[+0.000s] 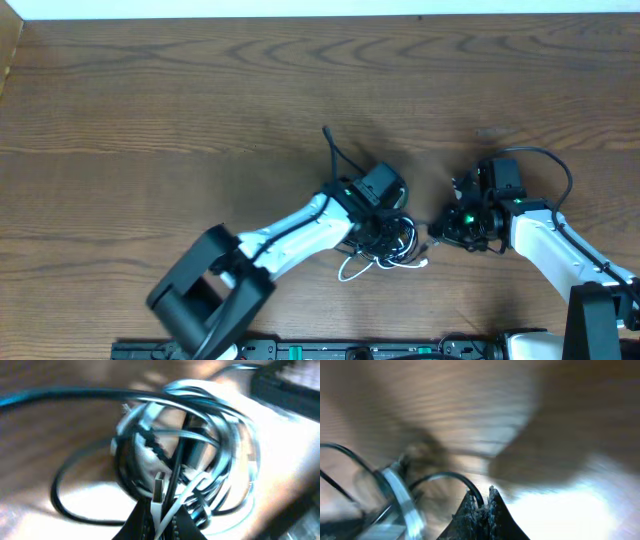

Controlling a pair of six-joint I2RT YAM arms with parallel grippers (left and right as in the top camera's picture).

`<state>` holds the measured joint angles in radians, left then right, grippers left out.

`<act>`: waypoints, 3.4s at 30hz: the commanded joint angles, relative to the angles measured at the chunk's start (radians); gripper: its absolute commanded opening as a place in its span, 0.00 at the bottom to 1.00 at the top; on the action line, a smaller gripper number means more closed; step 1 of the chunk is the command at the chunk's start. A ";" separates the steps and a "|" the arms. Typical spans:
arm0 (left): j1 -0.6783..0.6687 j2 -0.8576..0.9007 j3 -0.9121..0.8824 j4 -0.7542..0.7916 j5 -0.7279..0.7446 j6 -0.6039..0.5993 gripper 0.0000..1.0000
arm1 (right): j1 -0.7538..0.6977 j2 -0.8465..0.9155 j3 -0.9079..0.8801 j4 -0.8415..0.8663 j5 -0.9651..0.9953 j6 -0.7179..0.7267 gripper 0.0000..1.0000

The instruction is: Untangle cables

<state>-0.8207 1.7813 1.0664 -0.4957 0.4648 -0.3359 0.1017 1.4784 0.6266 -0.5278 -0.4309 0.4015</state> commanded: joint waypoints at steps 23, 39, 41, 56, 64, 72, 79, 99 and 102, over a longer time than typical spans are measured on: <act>0.085 -0.160 0.011 -0.071 0.039 0.240 0.08 | -0.001 0.006 -0.002 0.232 -0.486 -0.130 0.70; 0.119 -0.192 0.011 0.063 0.189 0.148 0.07 | 0.026 0.006 -0.002 0.019 0.081 0.016 0.01; 0.145 -0.209 0.011 0.063 0.226 0.148 0.07 | 0.025 0.006 -0.002 -0.018 0.172 0.053 0.01; 0.235 -0.238 0.011 -0.025 0.254 0.151 0.65 | 0.024 0.006 -0.002 0.143 -0.148 0.028 0.01; 0.231 -0.238 -0.050 -0.071 0.124 0.151 0.65 | 0.024 0.006 -0.002 0.162 -0.192 0.033 0.01; 0.211 -0.201 -0.106 -0.014 -0.029 0.131 0.65 | 0.024 0.006 -0.002 0.250 -0.368 0.107 0.01; 0.211 -0.189 -0.107 0.066 -0.033 0.127 0.64 | 0.024 0.006 -0.002 0.291 -0.485 0.110 0.01; 0.212 -0.180 -0.107 -0.194 -0.006 0.091 0.08 | 0.023 0.006 -0.002 0.369 -0.172 0.295 0.01; 0.212 -0.180 -0.107 -0.208 -0.005 0.092 0.07 | 0.024 0.006 -0.002 0.343 -0.111 0.304 0.01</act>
<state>-0.6098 1.5902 0.9653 -0.6842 0.4503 -0.2710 0.1276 1.4803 0.6231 -0.1684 -0.6796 0.6411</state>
